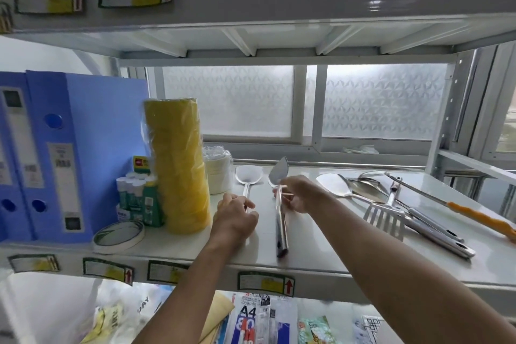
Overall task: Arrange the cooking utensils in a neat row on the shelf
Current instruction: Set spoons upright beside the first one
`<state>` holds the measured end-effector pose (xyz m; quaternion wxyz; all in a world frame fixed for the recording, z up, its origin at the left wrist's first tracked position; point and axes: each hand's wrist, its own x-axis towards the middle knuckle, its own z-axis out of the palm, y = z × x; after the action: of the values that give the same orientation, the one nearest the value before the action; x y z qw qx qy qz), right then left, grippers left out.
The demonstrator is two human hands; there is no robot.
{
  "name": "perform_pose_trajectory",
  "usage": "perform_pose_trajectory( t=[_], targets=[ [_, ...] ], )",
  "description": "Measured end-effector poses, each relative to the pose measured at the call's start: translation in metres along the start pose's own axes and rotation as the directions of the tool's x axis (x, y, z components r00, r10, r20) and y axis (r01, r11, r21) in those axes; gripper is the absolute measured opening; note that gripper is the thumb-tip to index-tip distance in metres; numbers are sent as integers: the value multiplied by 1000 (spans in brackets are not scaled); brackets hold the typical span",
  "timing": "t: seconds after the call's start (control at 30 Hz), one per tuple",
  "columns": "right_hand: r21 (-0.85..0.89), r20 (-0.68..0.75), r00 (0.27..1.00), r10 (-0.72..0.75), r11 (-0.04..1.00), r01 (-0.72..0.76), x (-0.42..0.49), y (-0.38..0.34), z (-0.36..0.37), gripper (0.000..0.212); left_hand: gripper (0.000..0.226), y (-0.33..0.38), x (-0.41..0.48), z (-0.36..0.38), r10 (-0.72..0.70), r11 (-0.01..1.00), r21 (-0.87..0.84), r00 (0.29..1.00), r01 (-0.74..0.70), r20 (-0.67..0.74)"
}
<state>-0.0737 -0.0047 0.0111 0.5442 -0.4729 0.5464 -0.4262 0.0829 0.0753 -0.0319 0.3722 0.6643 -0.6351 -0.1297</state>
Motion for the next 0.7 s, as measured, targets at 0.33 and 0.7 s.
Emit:
perform_pose_trajectory(
  t=[0.33, 0.7],
  targets=[
    [-674, 145, 956, -256, 681, 285, -22, 5, 3, 54, 37, -2, 6, -4, 7, 1000, 23, 1000, -7, 1],
    [-919, 221, 952, -213, 282, 276, -81, 52, 28, 77, 48, -3, -2, -6, 202, 974, 85, 975, -211, 95]
  ],
)
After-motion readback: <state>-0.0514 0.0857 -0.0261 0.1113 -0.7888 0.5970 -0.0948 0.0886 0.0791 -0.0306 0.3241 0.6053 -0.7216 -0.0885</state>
